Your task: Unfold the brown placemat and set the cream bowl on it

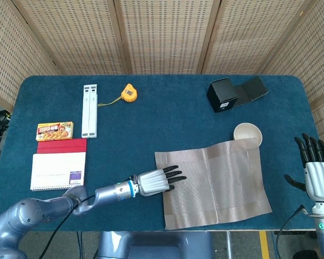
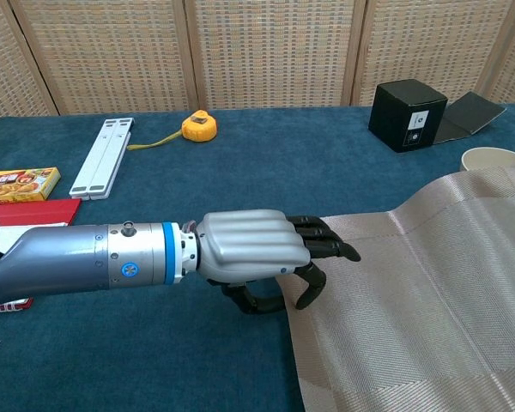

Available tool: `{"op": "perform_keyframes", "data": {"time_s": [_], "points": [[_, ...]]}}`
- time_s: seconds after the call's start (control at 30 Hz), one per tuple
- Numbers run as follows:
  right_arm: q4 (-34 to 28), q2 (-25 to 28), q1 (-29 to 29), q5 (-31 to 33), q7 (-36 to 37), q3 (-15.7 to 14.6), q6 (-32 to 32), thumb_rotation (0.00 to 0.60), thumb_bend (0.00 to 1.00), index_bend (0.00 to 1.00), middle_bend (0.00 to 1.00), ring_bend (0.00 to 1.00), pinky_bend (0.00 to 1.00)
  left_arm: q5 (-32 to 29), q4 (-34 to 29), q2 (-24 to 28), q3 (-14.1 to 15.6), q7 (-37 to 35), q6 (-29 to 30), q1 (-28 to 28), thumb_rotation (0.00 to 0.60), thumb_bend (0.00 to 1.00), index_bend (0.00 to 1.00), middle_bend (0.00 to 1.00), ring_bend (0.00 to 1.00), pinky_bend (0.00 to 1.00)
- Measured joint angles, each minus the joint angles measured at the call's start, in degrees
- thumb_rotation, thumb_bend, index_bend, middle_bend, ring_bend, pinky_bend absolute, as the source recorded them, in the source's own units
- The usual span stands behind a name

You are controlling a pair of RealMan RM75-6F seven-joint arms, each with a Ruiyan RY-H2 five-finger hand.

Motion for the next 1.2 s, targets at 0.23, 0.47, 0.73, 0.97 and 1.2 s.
{"op": "perform_keyframes", "data": {"time_s": [0.23, 0.47, 0.73, 0.97, 1.2], "points": [[-0.14, 0.06, -0.03, -0.24, -0.15, -0.14, -0.05, 0.6, 0.0, 0.0, 0.0, 0.0, 0.0, -0.62, 0.62, -0.34, -0.38, 0.7, 0.68, 0.59, 0.6, 0.54, 0.75, 0.0, 0.0, 0.0], [-0.54, 0.16, -0.15, -0.57, -0.29, -0.27, 0.18, 0.6, 0.0, 0.0, 0.0, 0.0, 0.0, -1.02, 0.04, 0.88, 0.18, 1.25, 1.96, 2.18, 0.6, 0.53, 0.78, 0.0, 0.0, 0.0], [-0.93, 0.3, -0.26, -0.98, -0.32, -0.35, 0.5, 0.6, 0.0, 0.0, 0.0, 0.0, 0.0, -1.72, -4.74, 5.38, 1.96, 2.29, 2.71, 4.85, 0.6, 0.53, 0.78, 0.0, 0.0, 0.0], [-1.54, 0.3, -0.45, -1.91, -0.93, -0.74, 1.1, 0.6, 0.0, 0.0, 0.0, 0.0, 0.0, -1.13, -8.1, 9.62, 4.08, 5.21, 3.98, 7.35, 0.6, 0.53, 0.78, 0.0, 0.0, 0.0], [-2.04, 0.35, -0.61, -2.37, -1.36, -0.95, 1.43, 0.6, 0.0, 0.0, 0.0, 0.0, 0.0, 0.12, -9.46, 12.18, 5.66, 6.3, 5.22, 8.97, 0.6, 0.53, 0.78, 0.0, 0.0, 0.0]]}}
